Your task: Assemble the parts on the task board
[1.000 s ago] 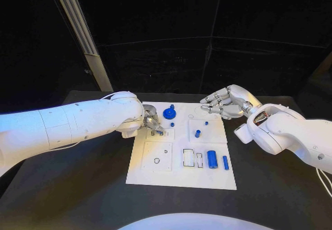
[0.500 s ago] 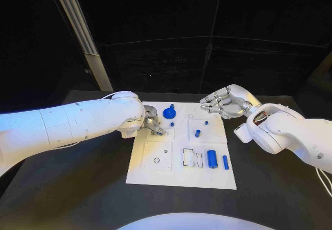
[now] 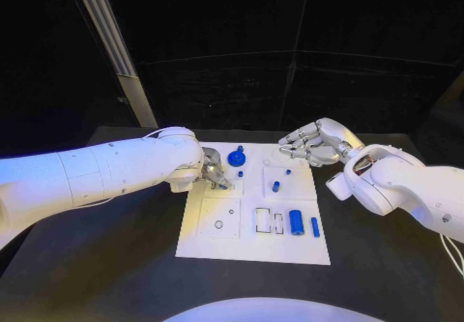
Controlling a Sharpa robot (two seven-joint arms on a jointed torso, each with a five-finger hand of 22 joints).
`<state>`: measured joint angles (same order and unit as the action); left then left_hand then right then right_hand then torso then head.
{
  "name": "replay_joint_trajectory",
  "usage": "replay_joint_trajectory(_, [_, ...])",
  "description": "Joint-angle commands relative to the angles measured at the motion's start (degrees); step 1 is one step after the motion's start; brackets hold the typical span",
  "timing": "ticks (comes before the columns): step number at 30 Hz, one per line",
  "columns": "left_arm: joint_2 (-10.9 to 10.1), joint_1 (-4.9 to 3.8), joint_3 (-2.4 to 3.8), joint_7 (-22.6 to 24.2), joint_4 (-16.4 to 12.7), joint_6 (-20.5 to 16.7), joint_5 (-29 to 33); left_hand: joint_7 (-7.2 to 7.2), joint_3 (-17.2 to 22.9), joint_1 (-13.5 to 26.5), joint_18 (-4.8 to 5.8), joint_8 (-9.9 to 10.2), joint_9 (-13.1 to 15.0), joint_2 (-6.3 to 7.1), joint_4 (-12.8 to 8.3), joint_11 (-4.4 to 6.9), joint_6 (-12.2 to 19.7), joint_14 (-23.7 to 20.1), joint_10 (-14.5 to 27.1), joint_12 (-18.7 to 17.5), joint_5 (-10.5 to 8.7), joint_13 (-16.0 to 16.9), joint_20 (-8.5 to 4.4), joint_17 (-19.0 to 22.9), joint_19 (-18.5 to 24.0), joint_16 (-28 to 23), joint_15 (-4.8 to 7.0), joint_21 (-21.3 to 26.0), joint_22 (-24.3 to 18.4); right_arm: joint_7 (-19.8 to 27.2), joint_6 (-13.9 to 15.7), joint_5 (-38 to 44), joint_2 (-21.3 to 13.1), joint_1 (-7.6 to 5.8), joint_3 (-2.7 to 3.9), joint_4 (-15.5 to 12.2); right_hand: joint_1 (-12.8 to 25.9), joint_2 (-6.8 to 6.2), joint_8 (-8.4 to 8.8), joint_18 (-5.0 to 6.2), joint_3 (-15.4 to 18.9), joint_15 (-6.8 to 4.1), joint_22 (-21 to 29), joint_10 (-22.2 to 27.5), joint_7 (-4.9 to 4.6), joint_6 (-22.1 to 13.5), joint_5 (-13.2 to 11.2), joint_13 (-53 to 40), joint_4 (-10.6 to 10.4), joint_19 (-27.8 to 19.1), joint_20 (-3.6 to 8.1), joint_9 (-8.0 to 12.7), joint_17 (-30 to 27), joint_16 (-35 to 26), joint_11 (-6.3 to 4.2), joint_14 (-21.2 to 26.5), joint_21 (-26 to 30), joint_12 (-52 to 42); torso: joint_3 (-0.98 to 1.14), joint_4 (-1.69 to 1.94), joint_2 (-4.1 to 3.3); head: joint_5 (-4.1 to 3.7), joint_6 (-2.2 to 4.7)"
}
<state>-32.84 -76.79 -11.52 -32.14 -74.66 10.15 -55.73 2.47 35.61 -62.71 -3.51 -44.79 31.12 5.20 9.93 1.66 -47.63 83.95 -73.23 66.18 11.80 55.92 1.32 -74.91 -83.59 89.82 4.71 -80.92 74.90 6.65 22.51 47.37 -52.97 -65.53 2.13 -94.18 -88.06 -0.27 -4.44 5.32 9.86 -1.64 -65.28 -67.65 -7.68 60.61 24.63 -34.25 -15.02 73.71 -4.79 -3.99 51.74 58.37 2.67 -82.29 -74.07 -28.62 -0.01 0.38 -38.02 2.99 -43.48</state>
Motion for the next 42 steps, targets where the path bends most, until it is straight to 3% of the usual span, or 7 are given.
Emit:
replay_joint_trajectory(1, [0.4, 0.03, -0.05, -0.8, 0.8, 1.8, 0.6, -0.05, 6.3, 1.4, 0.34, -0.2, -0.2, 0.09, -6.3, 0.04, -0.6, 6.1, -0.4, 0.2, -0.01, -0.2, -0.15, -15.1, -1.2, 0.2, 0.43, -0.2, 0.3, 0.1, -0.6, -0.2, 0.1, -0.1, 0.03, -0.1, -0.9, -0.14, -0.28, 0.49, -0.3, 0.06, 0.4, 0.5, 0.0, -0.3, 0.2, -0.1, 0.1, -0.8, 0.04, 0.0, -0.4, -0.6, -0.11, 0.5, 0.5, -0.3, 0.01, -0.07, 0.0, -0.1, -0.04])
replay_joint_trajectory(14, [1.6, -0.01, -0.04, -0.8, 2.5, 4.6, 2.4, -0.25, 4.3, 4.1, 0.34, 0.2, -0.6, -0.19, -5.1, 0.19, -1.2, 6.1, -0.4, 0.2, -0.04, -0.3, -0.26, -15.1, -1.1, 0.2, 0.55, -0.1, 0.3, -0.6, -2.0, 0.0, 0.3, -0.1, 0.03, -0.1, -1.2, -0.29, -0.26, 0.74, -0.3, 0.19, 1.5, 1.1, -0.13, -0.5, 0.3, 0.0, 0.2, -1.8, -0.05, 0.0, -0.9, -1.2, 0.04, 1.0, 1.3, -0.3, 0.01, 0.04, -0.03, -0.31, -0.21])
replay_joint_trajectory(18, [1.9, -0.02, -0.03, -0.6, 2.9, 4.7, 2.5, -0.33, 3.9, 5.6, 0.4, 0.5, -1.0, -1.31, -3.8, 0.25, -1.9, 6.1, -0.9, 0.7, 0.04, 0.2, -0.29, -15.1, -1.2, 0.2, 0.58, -0.3, 0.6, -0.7, -2.3, 0.0, 0.4, -0.1, 0.03, 0.0, -1.2, -0.29, -0.25, 0.76, -0.3, 0.21, 1.7, 1.2, -0.15, -0.5, 0.3, 0.0, 0.2, -1.9, -0.06, 0.0, -1.0, -1.3, 0.06, 1.0, 1.4, -0.3, 0.01, 0.02, -0.01, -0.32, -0.29])
replay_joint_trajectory(24, [2.1, -0.03, -0.03, -0.2, 3.1, 4.5, 2.5, -0.44, 3.8, 6.3, 0.44, 0.7, -1.2, -1.71, -3.5, 0.32, -2.3, 6.1, -1.4, 1.2, 0.07, 1.0, -0.31, -15.1, -1.3, 0.2, 0.62, -0.4, 0.8, -0.7, -2.4, 0.0, 0.4, -0.1, 0.03, 0.1, -1.2, -0.27, -0.25, 0.77, -0.3, 0.23, 1.7, 1.2, -0.17, -0.6, 0.3, 0.0, 0.1, -1.9, -0.08, 0.0, -1.0, -1.3, 0.08, 1.1, 1.4, -0.3, 0.0, -0.01, 0.01, -0.41, -0.31])
replay_joint_trajectory(34, [2.2, -0.06, -0.03, 0.7, 3.6, 4.4, 2.5, -0.68, 5.2, 8.2, 0.59, 1.7, -2.3, -4.45, -2.4, 0.53, -4.1, 6.1, -2.9, 2.8, 0.22, 3.3, -0.43, -15.1, -1.6, 0.2, 0.74, -0.8, 1.6, -0.7, -2.4, 0.0, 0.6, -0.1, 0.02, 0.2, -1.2, -0.27, -0.25, 0.79, -0.3, 0.24, 1.8, 1.2, -0.19, -0.6, 0.3, 0.0, 0.1, -2.0, -0.09, 0.0, -1.1, -1.3, 0.09, 1.1, 1.5, -0.3, -0.01, 0.04, 0.01, -0.51, -0.33])
replay_joint_trajectory(42, [2.2, -0.07, -0.02, 1.1, 3.7, 4.5, 2.5, -0.8, 5.3, 9.6, 0.65, 2.3, -2.8, -4.5, -1.9, 0.6, -5.0, 6.1, -3.7, 3.6, 0.18, 4.6, -0.45, -15.1, -1.6, 0.2, 0.78, -1.0, 1.9, -0.7, -2.4, 0.0, 0.6, -0.1, 0.02, 0.3, -1.2, -0.26, -0.25, 0.81, -0.3, 0.26, 1.9, 1.3, -0.2, -0.6, 0.3, 0.0, 0.1, -2.1, -0.1, 0.0, -1.1, -1.4, 0.11, 1.2, 1.6, -0.3, -0.03, 0.06, 0.0, -0.67, -0.34])
